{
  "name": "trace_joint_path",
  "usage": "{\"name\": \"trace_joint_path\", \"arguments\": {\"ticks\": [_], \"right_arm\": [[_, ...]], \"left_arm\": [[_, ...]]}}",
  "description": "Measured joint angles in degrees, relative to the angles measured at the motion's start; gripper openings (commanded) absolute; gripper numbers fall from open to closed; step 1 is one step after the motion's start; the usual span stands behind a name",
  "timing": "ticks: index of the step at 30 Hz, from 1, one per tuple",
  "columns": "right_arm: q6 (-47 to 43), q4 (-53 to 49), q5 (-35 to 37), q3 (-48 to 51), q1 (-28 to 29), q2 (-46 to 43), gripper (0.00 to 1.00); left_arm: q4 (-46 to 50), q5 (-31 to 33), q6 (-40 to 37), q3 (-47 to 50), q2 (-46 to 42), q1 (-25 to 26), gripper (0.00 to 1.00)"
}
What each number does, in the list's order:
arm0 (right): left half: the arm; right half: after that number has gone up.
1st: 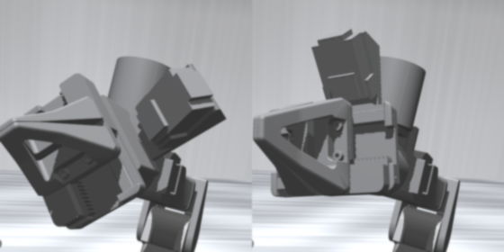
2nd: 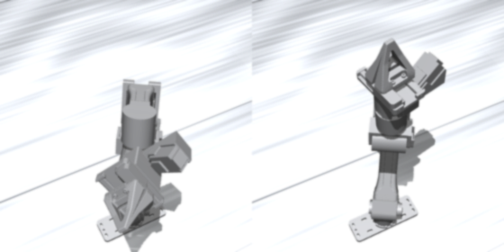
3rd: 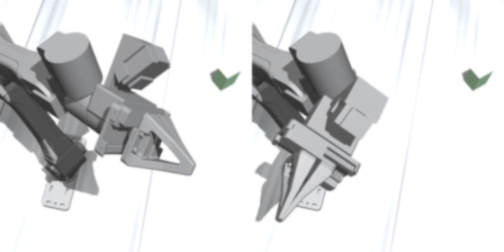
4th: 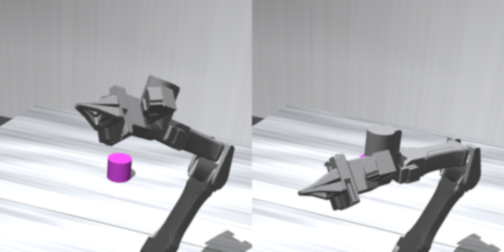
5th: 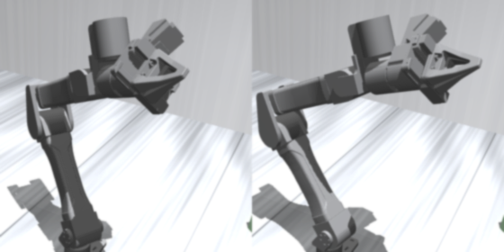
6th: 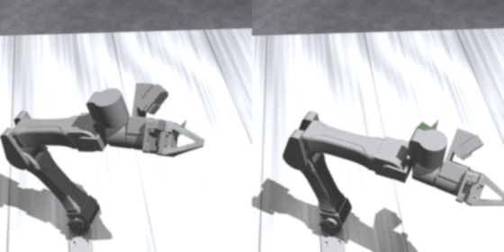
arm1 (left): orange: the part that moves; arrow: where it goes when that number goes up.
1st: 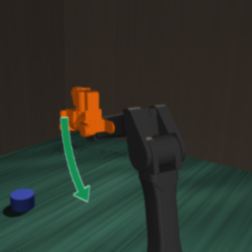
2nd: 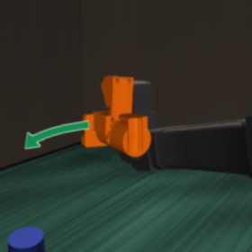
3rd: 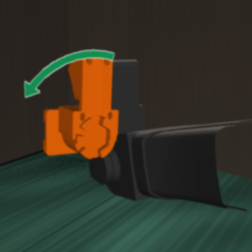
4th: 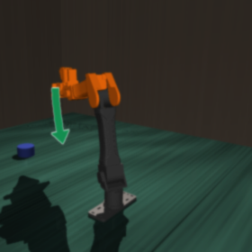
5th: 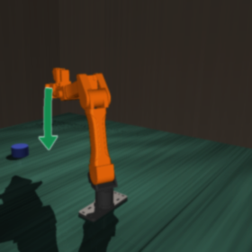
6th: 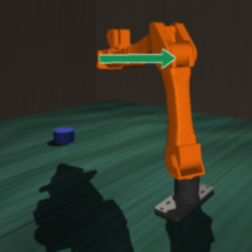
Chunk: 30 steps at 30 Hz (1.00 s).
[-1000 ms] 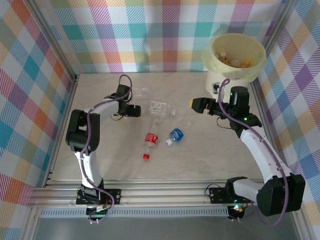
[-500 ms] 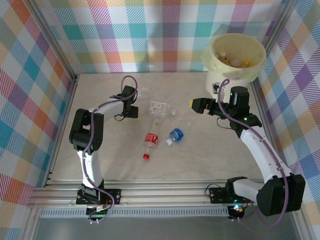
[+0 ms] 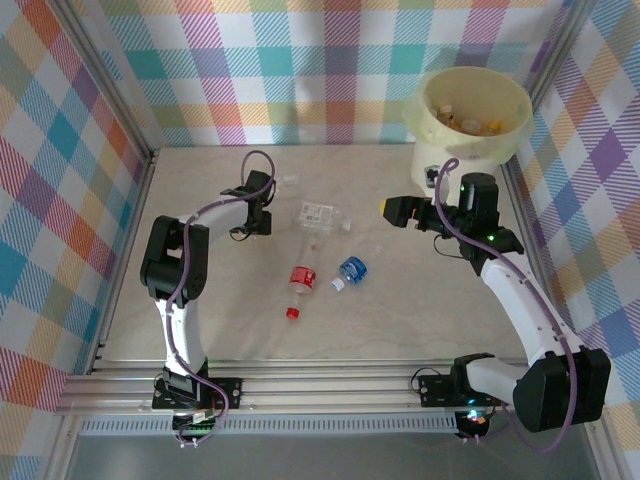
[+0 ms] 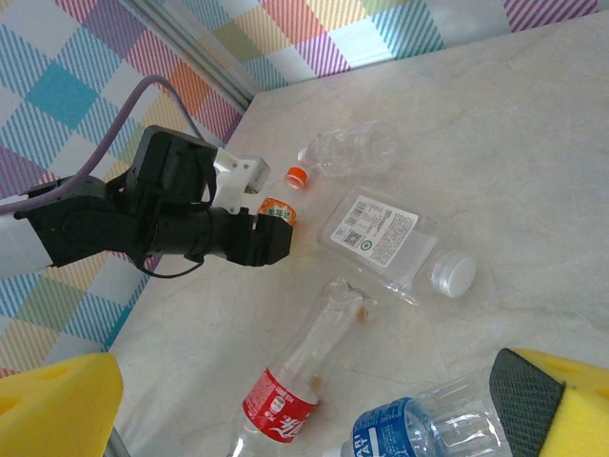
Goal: Put the plastic bottles in the bin
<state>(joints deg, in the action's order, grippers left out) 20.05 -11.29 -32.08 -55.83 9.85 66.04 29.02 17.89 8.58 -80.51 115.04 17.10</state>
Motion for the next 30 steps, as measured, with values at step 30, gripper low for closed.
{"name": "trace_joint_path", "arguments": {"ticks": [30], "right_arm": [[11.6, 14.1, -7.0, 1.8, 0.5, -2.8, 1.0]], "left_arm": [[-32.6, -34.5, 3.3, 17.9, -32.5, 17.2, 0.46]]}}
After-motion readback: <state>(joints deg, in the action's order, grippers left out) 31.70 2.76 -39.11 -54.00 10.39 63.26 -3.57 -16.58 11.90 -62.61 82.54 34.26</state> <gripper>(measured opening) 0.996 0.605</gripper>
